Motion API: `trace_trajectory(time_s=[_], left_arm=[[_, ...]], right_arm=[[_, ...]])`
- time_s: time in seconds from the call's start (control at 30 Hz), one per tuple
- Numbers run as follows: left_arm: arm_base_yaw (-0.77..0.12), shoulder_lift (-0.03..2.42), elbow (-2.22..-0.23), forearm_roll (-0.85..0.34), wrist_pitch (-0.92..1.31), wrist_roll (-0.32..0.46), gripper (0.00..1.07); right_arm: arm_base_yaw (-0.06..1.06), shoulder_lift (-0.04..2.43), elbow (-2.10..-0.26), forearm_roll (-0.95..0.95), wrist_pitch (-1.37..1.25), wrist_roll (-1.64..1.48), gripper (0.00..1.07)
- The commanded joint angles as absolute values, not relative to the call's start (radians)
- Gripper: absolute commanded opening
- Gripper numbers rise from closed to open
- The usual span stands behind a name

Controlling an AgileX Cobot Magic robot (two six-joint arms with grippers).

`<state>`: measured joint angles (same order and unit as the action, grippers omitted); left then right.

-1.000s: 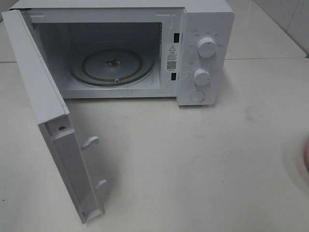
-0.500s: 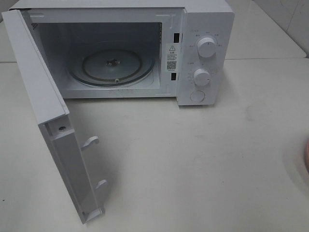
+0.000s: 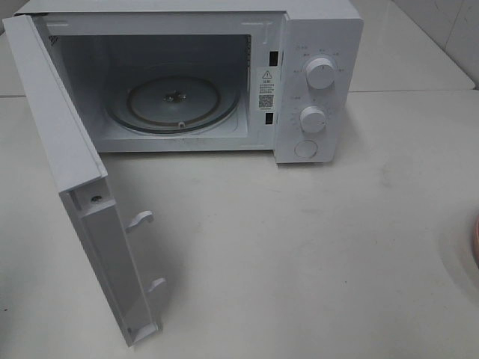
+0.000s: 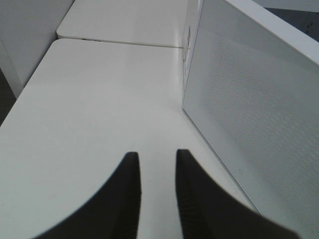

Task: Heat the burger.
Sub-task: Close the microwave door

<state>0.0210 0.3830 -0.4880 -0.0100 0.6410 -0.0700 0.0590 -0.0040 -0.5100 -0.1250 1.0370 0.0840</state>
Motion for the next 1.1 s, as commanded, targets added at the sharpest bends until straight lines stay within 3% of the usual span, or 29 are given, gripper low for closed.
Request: trace_trajectory(time_s=[0.03, 0.07, 0.37, 0.53, 0.83, 1.1], left_arm=[[0.022, 0.443, -0.483, -0.009, 0.577, -0.071, 0.05], [0.022, 0.472, -0.483, -0.009, 0.561, -0.069, 0.00], [0.022, 0.660, -0.467, -0.009, 0.383, 0.007, 0.00], [0.022, 0.786, -0.342, -0.009, 0.030, 0.022, 0.00], [0.022, 0.966, -0.249, 0.000, -0.334, 0.019, 0.00], [0.022, 1.158, -0.214, 0.209, -0.633, -0.008, 0.00]], right_arm=[[0.054, -0.030, -0.505, -0.121, 1.033, 0.079, 0.76], [0.054, -0.030, -0.505, -0.121, 1.033, 0.079, 0.76], [0.054, -0.030, -0.505, -0.121, 1.033, 0.079, 0.76], [0.054, -0.030, -0.505, -0.121, 1.033, 0.078, 0.76], [0.054, -0.030, -0.505, -0.121, 1.033, 0.078, 0.76], [0.054, -0.030, -0.505, -0.122, 1.033, 0.083, 0.76]])
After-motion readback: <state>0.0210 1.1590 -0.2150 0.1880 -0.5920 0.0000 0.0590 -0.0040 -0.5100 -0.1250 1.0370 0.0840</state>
